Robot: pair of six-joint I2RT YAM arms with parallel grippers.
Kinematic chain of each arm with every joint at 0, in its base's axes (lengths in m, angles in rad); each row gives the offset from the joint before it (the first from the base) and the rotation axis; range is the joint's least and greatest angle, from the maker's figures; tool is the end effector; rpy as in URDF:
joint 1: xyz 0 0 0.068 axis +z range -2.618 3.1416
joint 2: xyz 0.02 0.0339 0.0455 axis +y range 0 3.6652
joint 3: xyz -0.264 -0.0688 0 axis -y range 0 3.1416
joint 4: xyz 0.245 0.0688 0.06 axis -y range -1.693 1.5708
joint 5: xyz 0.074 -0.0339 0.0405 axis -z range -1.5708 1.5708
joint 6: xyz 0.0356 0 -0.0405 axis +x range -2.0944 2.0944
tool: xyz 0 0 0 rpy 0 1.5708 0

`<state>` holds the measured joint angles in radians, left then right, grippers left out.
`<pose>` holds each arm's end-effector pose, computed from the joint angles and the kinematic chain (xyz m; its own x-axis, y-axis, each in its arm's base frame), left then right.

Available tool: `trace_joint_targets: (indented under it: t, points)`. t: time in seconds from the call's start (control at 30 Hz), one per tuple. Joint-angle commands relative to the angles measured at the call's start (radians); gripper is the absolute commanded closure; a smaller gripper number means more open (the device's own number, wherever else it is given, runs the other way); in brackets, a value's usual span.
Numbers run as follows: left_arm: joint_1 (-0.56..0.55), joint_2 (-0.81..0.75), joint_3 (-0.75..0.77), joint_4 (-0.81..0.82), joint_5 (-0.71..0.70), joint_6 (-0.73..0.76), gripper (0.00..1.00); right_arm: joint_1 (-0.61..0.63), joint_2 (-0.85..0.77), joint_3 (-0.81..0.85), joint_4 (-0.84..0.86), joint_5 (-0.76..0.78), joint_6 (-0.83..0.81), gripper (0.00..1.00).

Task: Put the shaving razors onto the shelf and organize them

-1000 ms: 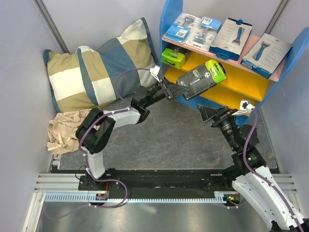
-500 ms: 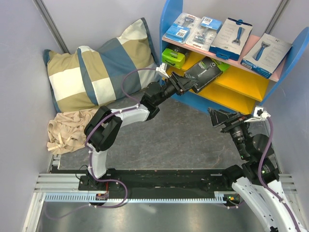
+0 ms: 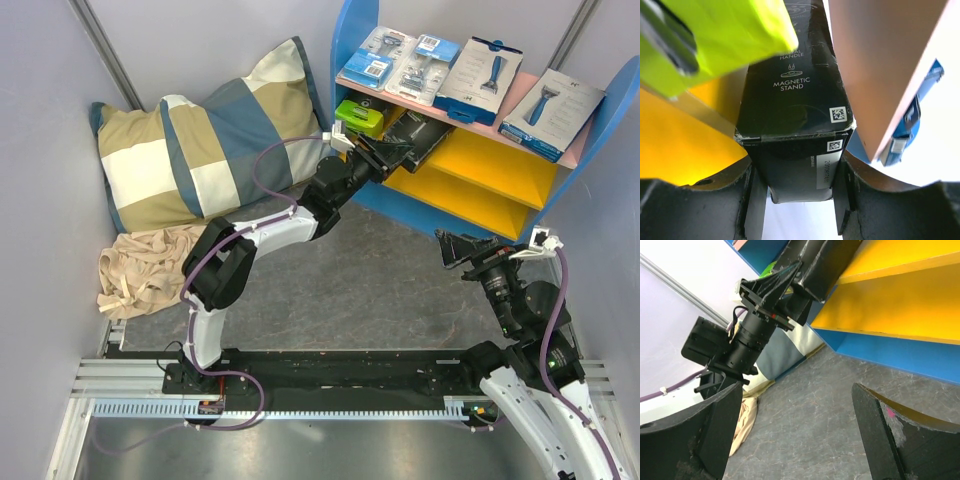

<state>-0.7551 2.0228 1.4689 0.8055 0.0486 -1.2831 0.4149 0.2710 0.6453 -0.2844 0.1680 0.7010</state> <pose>0.3493 -0.3312 0.3004 -0.6378 -0.7149 -0.2864 0.3778 0.0336 -0.9253 0.0760 0.0270 0.3394 -0.0952 0.6529 -0.7514 -0.2402 0.7175 0.6538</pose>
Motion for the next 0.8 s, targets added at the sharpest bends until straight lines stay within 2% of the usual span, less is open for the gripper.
trace_joint_targets:
  t: [0.0,0.13,0.17,0.23,0.4,0.57,0.6,0.77]
  points:
    - [-0.003,0.010,0.103,0.009,-0.107,-0.032,0.97,-0.002,-0.006,0.040,-0.016,0.016,-0.020,0.02]
    - [-0.004,0.025,0.143,-0.029,-0.134,-0.048,0.93,-0.002,-0.007,0.042,-0.022,0.013,-0.018,0.02]
    - [-0.004,0.031,0.148,-0.032,-0.139,-0.059,0.87,-0.002,-0.007,0.043,-0.025,0.013,-0.018,0.02]
    - [-0.004,0.034,0.156,-0.035,-0.150,-0.067,0.82,-0.004,-0.009,0.043,-0.027,0.011,-0.018,0.02]
    - [-0.007,0.022,0.160,-0.083,-0.191,-0.079,0.78,-0.002,-0.004,0.050,-0.039,0.016,-0.024,0.02]
    - [-0.009,0.004,0.156,-0.117,-0.231,-0.055,0.67,-0.004,0.002,0.047,-0.042,0.011,-0.026,0.02]
    - [-0.012,-0.002,0.159,-0.123,-0.242,-0.050,0.62,-0.004,0.007,0.044,-0.042,0.008,-0.024,0.02]
    - [-0.016,-0.013,0.162,-0.138,-0.263,-0.019,0.54,-0.002,0.013,0.043,-0.042,0.002,-0.024,0.02]
